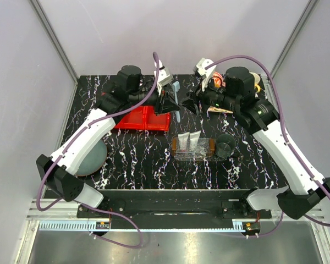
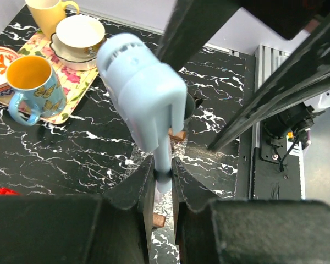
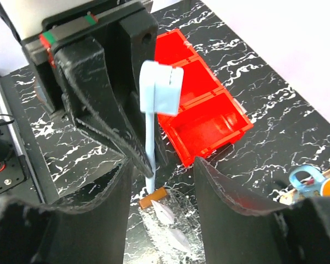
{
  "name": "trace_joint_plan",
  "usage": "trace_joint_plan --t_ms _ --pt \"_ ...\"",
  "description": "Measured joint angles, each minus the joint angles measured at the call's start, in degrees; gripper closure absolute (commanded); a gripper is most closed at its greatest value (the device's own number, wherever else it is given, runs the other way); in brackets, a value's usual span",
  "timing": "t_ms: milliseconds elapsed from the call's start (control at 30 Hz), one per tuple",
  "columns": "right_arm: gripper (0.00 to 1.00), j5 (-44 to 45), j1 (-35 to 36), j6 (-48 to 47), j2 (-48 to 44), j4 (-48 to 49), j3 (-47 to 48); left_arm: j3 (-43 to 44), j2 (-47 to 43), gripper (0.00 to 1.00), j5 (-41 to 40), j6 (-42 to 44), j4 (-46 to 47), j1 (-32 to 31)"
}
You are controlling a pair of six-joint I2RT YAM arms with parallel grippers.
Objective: Prepare toiletry sets of a toothbrush and toothpaste on the tray
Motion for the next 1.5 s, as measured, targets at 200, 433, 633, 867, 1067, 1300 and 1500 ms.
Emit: trace_joint_plan --t_ms 200,433,633,867,1067,1300,1500 --pt "0.52 -3.17 -0.15 1.99 1.86 0.17 0.44 0.37 0.55 1.00 0.22 0.85 -0.42 -2.10" --pt "0.59 -5.20 -0.20 3.02 2.05 0.46 0.52 0.48 0.76 1.00 0.22 0.94 -0.59 -2.32" --pt "0.63 -6.12 -0.24 3.65 2.05 0.46 0.55 0.50 0.76 1.00 0.13 1.05 -0.85 -2.49" --pt "0.65 -5.84 -0.24 3.74 2.05 1.27 0.85 0.50 0.79 1.00 0.11 1.46 -0.87 -2.99" --pt "0.66 -4.94 -0.31 3.74 2.08 1.46 1.27 0.48 0.79 1.00 0.35 1.62 -0.76 -3.82" --pt "0.71 -4.98 -0.35 4.04 2.58 1.49 1.29 0.48 0.79 0.98 0.46 1.55 -0.72 -3.82" --pt "0.86 -5.35 -0.35 4.83 2.93 1.97 1.29 0.44 0.81 0.92 0.15 0.74 0.13 -3.78"
